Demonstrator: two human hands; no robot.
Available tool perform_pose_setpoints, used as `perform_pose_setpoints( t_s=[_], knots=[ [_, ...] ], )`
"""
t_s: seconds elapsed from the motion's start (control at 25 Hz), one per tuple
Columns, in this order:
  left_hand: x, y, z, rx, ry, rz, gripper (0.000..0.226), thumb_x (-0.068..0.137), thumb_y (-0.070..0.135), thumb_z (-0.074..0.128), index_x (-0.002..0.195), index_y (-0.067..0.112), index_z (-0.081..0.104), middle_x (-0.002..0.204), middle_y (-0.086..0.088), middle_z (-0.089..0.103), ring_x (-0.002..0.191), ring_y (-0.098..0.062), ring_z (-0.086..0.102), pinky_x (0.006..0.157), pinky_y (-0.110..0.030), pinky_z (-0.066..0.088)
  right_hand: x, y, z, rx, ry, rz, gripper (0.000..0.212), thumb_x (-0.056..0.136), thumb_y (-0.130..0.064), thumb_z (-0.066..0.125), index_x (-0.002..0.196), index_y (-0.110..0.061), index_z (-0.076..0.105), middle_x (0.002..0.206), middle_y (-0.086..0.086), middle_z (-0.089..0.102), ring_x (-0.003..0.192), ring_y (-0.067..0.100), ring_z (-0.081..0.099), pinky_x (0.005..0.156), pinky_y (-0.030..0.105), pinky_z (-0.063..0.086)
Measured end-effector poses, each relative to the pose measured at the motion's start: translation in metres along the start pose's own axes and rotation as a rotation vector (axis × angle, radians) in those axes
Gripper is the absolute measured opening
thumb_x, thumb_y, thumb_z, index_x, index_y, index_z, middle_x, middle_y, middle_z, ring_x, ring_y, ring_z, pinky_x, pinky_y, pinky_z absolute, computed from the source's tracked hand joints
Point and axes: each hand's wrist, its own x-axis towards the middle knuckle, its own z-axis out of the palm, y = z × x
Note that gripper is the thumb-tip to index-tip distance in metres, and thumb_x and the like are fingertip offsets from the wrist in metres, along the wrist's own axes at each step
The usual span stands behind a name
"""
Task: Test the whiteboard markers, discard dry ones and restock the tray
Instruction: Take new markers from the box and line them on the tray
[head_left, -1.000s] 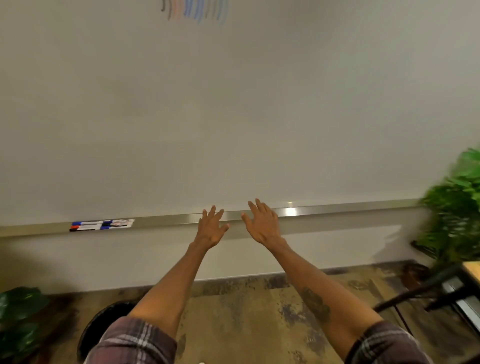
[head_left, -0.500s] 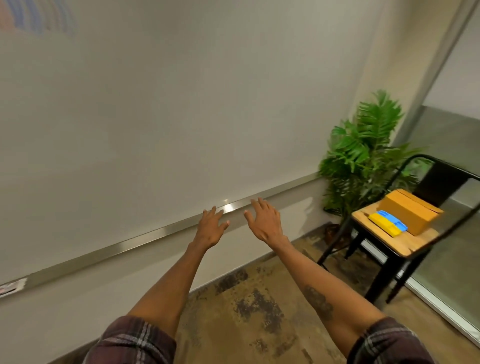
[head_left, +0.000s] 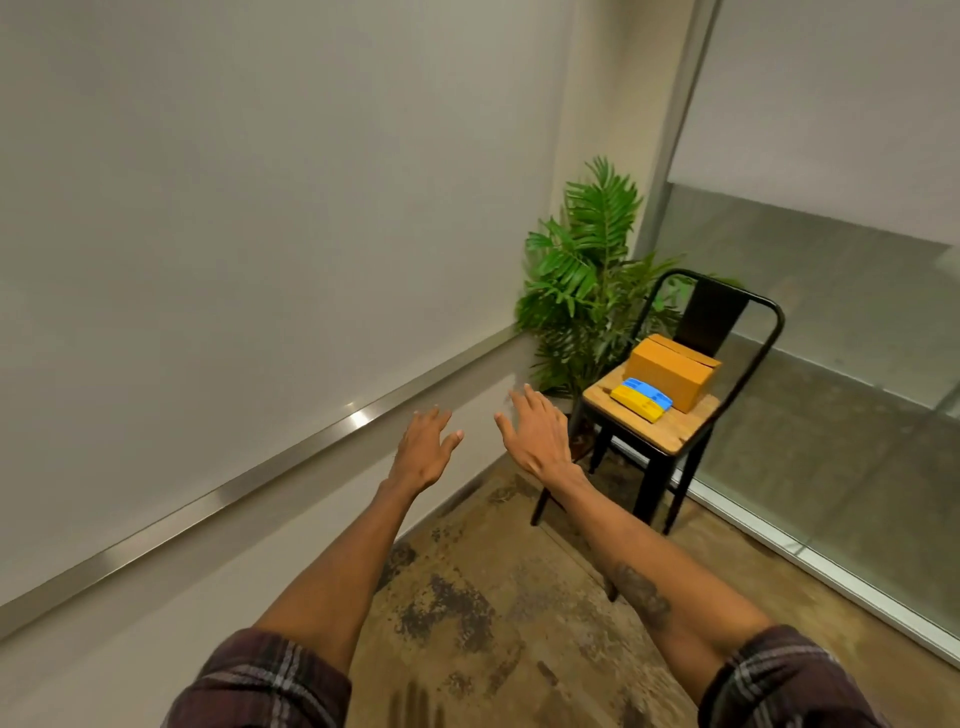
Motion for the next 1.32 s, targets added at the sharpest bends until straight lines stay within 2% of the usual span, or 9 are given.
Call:
perform_pose_setpoints(
  t_s=[0.36, 0.64, 0.84, 1.04, 1.32],
  knots=[
    [0.087, 0.051, 0.055, 0.002, -0.106, 0.150, 0.047, 0.106, 0.032, 0.039, 0.151, 0.016, 0.039, 0.161, -0.007, 0.030, 0.150, -0.025, 0.023, 0.121, -0.044, 0.020, 0.039, 0.084, -0.010, -0.003, 0.036, 0.181, 0.057, 0.100, -0.049, 0.036, 0.149, -0.020, 0.036, 0.159, 0.007, 0.028, 0.146, 0.026, 0.025, 0.117, 0.048, 0.022],
    [0.197, 0.100, 0.102, 0.077, -0.256, 0.284, 0.052, 0.104, 0.031, 0.045, 0.153, 0.015, 0.035, 0.163, -0.009, 0.023, 0.151, -0.027, 0.019, 0.122, -0.041, 0.016, 0.108, 0.156, -0.008, -0.036, 0.068, 0.314, 0.056, 0.098, -0.051, 0.038, 0.146, -0.022, 0.040, 0.154, 0.004, 0.039, 0.142, 0.024, 0.033, 0.113, 0.047, 0.031],
    [0.281, 0.127, 0.131, 0.110, -0.368, 0.359, 0.055, 0.103, 0.034, 0.048, 0.152, 0.013, 0.036, 0.161, -0.010, 0.028, 0.150, -0.025, 0.023, 0.121, -0.037, 0.018, 0.156, 0.195, -0.011, -0.052, 0.070, 0.414, 0.054, 0.097, -0.046, 0.042, 0.145, -0.021, 0.041, 0.152, 0.007, 0.041, 0.140, 0.027, 0.037, 0.110, 0.047, 0.033],
    [0.334, 0.142, 0.161, 0.069, -0.446, 0.377, 0.056, 0.102, 0.034, 0.050, 0.152, 0.013, 0.036, 0.160, -0.008, 0.032, 0.149, -0.023, 0.025, 0.120, -0.037, 0.022, 0.184, 0.232, -0.011, -0.056, 0.069, 0.511, 0.056, 0.099, -0.048, 0.042, 0.147, -0.019, 0.040, 0.151, 0.006, 0.043, 0.137, 0.028, 0.040, 0.106, 0.045, 0.035],
    [0.379, 0.177, 0.215, -0.045, -0.488, 0.360, 0.054, 0.098, 0.025, 0.057, 0.149, 0.015, 0.042, 0.154, -0.004, 0.041, 0.142, -0.021, 0.038, 0.117, -0.037, 0.030, 0.207, 0.299, -0.012, -0.007, 0.096, 0.625, 0.055, 0.101, -0.041, 0.043, 0.149, -0.016, 0.036, 0.152, 0.007, 0.041, 0.138, 0.028, 0.039, 0.108, 0.043, 0.034]
  ],
)
